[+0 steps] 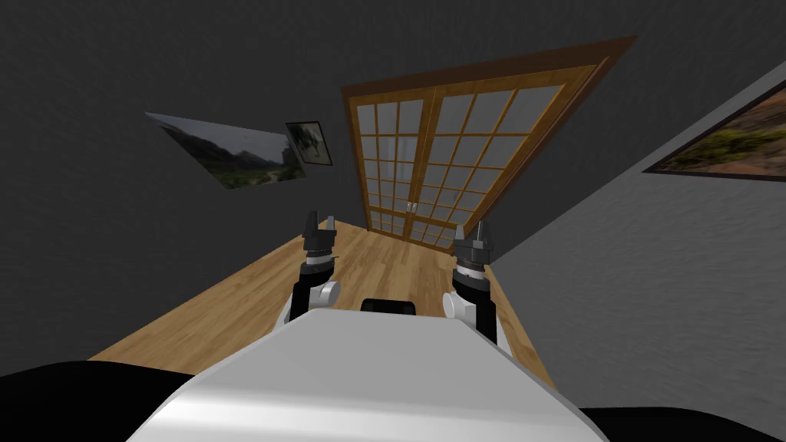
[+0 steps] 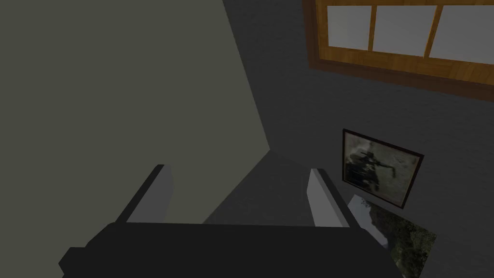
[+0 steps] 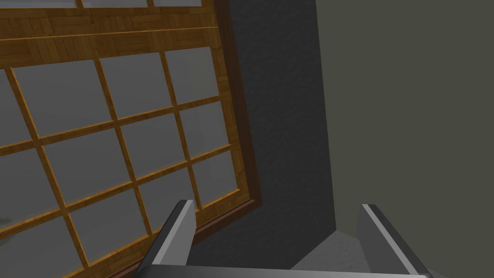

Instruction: Pull the door open

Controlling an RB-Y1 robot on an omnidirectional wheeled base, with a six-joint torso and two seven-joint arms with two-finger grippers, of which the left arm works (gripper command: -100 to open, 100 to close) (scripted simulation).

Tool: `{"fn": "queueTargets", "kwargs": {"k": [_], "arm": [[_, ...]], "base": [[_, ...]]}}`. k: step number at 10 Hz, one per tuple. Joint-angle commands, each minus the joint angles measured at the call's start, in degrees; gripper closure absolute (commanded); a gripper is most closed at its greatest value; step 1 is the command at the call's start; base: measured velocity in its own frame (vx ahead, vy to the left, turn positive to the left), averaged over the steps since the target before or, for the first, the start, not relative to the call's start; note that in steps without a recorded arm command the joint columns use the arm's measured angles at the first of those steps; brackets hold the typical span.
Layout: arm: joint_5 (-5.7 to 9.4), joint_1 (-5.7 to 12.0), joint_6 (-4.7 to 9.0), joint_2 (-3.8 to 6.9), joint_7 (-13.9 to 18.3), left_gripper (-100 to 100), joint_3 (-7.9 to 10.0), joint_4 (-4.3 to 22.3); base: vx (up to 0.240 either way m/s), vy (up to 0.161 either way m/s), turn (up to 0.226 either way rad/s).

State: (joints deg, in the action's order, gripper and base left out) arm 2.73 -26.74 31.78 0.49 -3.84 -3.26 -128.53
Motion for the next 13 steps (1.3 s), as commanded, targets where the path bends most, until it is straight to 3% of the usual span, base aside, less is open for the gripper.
{"fn": "queueTargets", "kwargs": {"k": [1,9,12,13], "arm": [[-0.51,0.42,0.42,0.63,-1.7,-100,0.53,2.0],[-2.88,2.40,2.36,2.68,-9.9,-100,3.00,11.4],[-3.36,2.80,2.75,3.00,-11.5,-100,3.49,13.3],[-3.91,3.27,3.20,3.30,-13.3,-100,4.06,15.4]], "base": [[0.077,-0.037,-0.065],[0.124,-0.046,-0.059],[0.081,-0.032,-0.032],[0.141,-0.068,-0.105]]}}
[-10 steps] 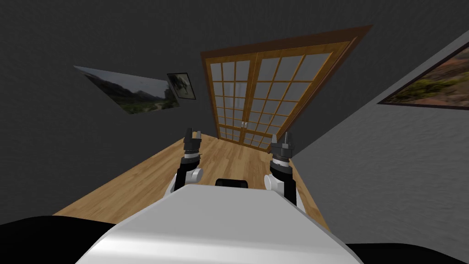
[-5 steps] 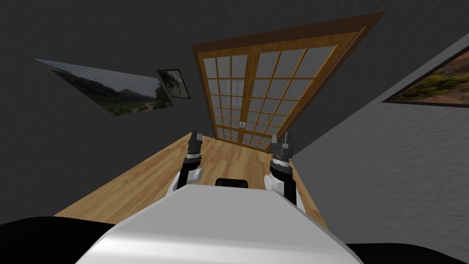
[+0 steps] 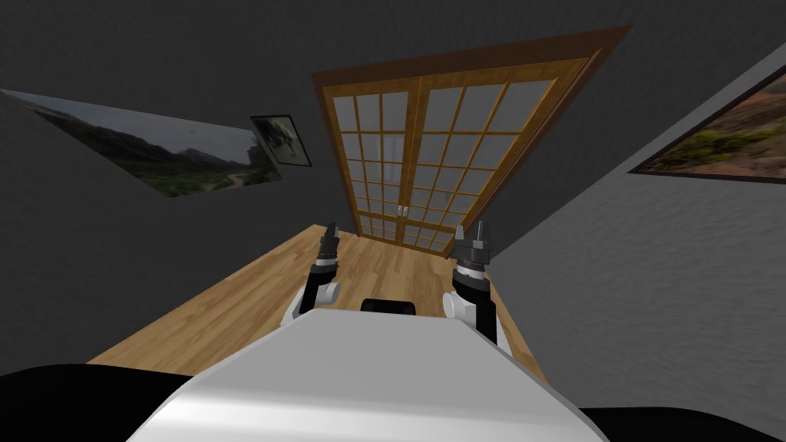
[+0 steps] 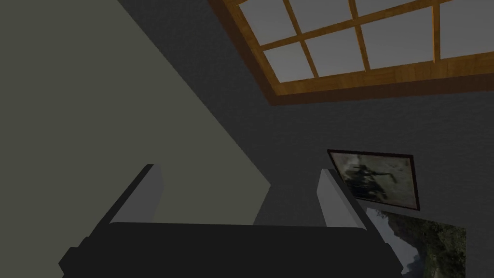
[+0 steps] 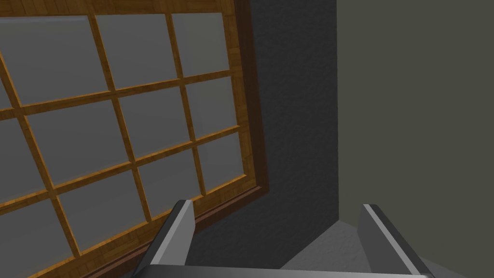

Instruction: Pull the door open

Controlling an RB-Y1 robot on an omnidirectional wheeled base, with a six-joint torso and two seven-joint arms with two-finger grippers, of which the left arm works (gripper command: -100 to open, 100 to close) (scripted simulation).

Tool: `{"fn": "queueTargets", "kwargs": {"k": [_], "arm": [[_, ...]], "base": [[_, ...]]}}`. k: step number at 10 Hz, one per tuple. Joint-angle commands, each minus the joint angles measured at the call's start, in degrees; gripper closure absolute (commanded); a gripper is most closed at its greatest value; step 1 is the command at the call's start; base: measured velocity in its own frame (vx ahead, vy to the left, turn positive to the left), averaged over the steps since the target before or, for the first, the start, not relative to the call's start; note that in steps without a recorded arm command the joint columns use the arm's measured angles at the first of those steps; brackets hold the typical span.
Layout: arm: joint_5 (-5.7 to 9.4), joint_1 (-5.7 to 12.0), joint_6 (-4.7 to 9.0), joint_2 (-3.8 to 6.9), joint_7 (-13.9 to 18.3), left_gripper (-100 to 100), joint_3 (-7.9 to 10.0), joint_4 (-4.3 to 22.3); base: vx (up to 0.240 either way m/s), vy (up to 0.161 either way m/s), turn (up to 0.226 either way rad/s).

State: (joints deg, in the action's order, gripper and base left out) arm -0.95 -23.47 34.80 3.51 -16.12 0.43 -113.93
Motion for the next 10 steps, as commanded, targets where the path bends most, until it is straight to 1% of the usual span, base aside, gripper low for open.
{"fn": "queueTargets", "kwargs": {"k": [1,10], "arm": [[-0.50,0.23,0.41,0.43,-2.0,-100,0.65,1.9],[-3.19,2.53,2.61,1.53,-11.2,-100,3.43,12.5]], "base": [[0.160,-0.052,-0.068],[0.102,-0.038,-0.057]]}}
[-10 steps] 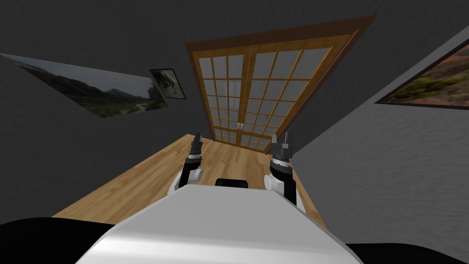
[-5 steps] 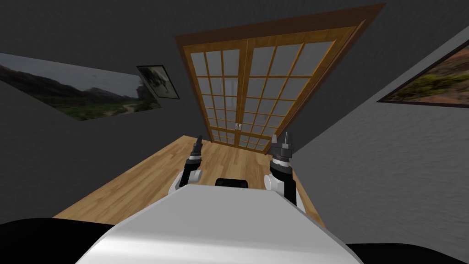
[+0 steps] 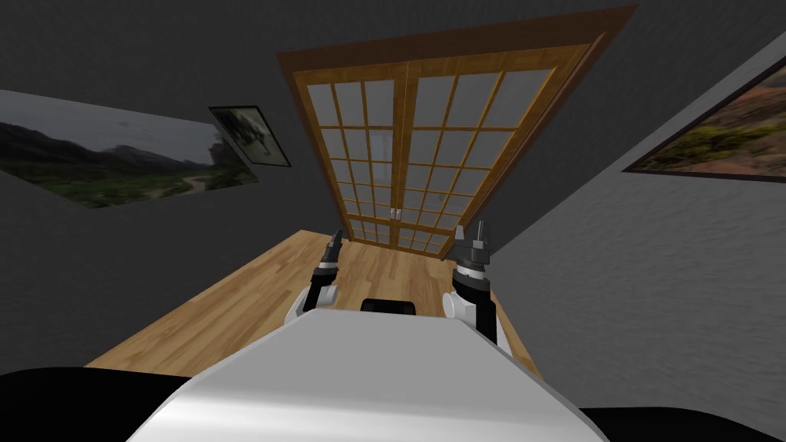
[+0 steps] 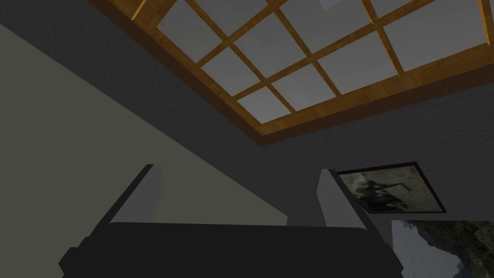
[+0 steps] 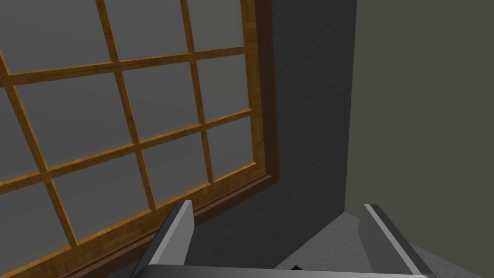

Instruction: Pull the door open

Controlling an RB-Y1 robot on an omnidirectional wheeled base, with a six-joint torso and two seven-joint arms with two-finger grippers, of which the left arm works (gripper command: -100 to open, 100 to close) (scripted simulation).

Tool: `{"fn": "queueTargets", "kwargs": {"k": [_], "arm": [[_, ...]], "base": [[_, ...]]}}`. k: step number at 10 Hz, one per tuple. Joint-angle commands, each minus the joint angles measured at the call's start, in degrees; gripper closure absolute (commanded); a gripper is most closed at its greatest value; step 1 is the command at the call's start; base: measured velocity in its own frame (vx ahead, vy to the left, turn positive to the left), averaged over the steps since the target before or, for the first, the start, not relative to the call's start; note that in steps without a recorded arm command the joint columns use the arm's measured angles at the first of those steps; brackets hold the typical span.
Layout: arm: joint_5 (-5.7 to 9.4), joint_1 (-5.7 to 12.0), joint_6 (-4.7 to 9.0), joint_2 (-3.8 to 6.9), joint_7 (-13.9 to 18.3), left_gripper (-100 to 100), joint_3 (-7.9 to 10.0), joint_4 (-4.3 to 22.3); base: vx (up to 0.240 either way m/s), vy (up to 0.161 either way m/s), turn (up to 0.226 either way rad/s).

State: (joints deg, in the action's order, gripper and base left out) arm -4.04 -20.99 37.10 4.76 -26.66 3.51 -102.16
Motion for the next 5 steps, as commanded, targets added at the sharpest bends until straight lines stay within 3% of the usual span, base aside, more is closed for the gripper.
{"fn": "queueTargets", "kwargs": {"k": [1,5], "arm": [[-0.42,0.32,0.58,0.37,-1.7,-100,0.69,2.0],[-1.71,1.44,1.64,0.70,-6.2,-100,2.03,7.1]], "base": [[0.102,-0.047,-0.062],[0.116,-0.041,-0.067]]}}
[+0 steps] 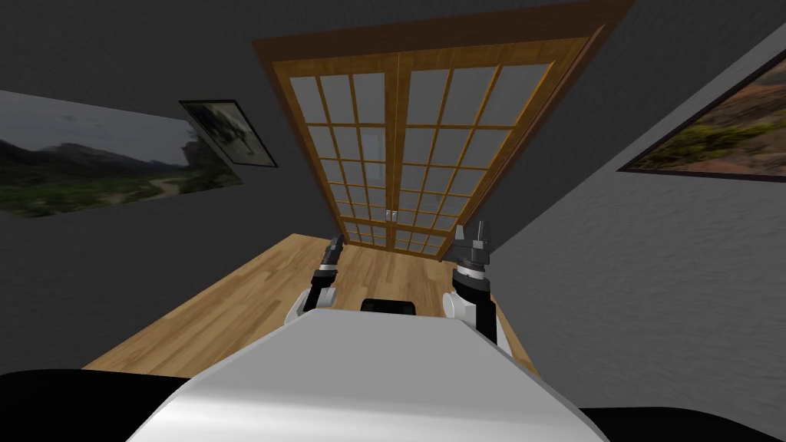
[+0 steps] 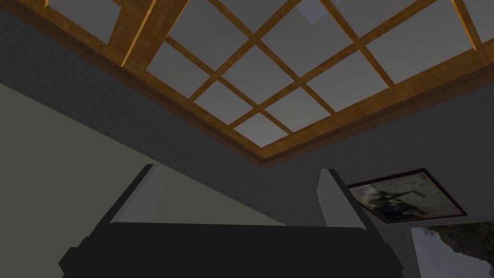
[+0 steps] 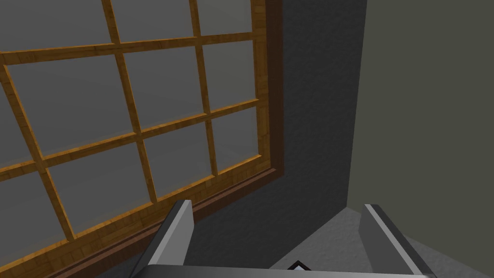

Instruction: Pull the door open

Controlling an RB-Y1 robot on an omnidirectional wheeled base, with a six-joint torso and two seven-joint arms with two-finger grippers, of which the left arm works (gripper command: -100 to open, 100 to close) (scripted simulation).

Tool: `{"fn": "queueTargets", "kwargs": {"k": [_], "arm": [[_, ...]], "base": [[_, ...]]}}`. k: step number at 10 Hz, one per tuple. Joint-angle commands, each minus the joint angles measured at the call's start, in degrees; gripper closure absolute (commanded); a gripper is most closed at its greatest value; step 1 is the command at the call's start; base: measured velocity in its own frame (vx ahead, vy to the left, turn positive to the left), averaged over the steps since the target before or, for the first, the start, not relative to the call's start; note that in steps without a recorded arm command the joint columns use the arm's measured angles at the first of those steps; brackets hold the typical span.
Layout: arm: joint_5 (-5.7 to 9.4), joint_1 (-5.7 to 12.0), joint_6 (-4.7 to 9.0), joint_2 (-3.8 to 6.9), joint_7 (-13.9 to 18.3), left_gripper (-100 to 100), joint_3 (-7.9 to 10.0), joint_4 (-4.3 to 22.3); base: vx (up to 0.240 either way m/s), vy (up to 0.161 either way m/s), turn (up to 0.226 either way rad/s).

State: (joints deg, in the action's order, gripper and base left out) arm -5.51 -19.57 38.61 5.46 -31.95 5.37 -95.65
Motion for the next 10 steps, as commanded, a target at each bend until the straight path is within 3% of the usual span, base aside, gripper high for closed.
{"fn": "queueTargets", "kwargs": {"k": [1,10], "arm": [[-0.57,0.32,0.40,0.05,-2.0,-100,0.50,1.9],[-3.55,2.95,2.84,0.40,-12.2,-100,3.57,13.6]], "base": [[0.108,-0.027,-0.044],[0.109,-0.035,-0.065]]}}
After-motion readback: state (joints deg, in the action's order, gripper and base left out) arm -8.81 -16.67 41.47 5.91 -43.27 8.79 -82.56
